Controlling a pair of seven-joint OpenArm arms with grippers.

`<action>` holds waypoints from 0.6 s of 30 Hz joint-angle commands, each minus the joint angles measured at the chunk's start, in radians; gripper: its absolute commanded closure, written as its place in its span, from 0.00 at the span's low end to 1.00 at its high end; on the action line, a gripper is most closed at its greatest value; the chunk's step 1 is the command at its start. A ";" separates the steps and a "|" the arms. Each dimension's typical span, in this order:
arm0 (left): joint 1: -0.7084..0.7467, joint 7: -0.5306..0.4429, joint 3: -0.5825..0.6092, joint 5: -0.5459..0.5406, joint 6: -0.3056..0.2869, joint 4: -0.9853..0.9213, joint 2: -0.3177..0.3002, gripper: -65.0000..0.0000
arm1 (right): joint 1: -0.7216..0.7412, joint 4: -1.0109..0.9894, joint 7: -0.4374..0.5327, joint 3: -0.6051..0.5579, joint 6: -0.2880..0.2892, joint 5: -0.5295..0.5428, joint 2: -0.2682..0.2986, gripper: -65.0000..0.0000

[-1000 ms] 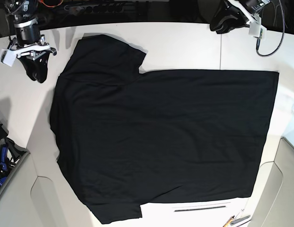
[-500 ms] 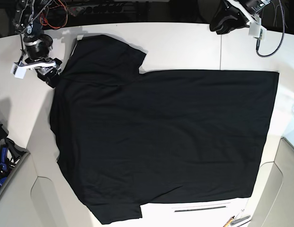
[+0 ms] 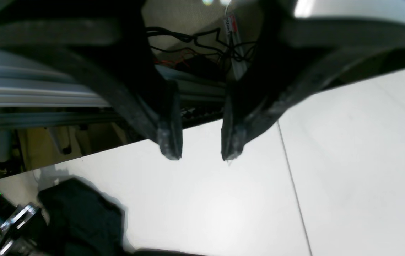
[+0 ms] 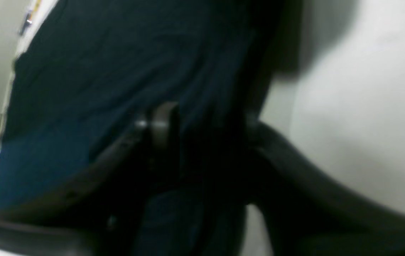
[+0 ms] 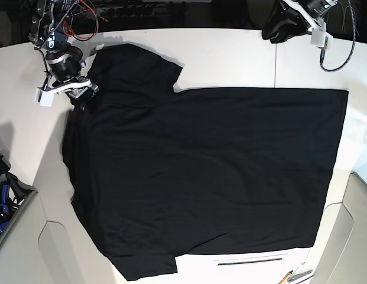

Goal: Fold the T-shirt properly
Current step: 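Move both grippers down to the shirt's shoulder corners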

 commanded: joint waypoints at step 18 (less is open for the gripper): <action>-0.335 0.170 -0.357 -0.087 0.129 -0.155 -0.031 0.55 | 0.002 0.013 0.008 0.016 0.008 0.007 0.008 1.00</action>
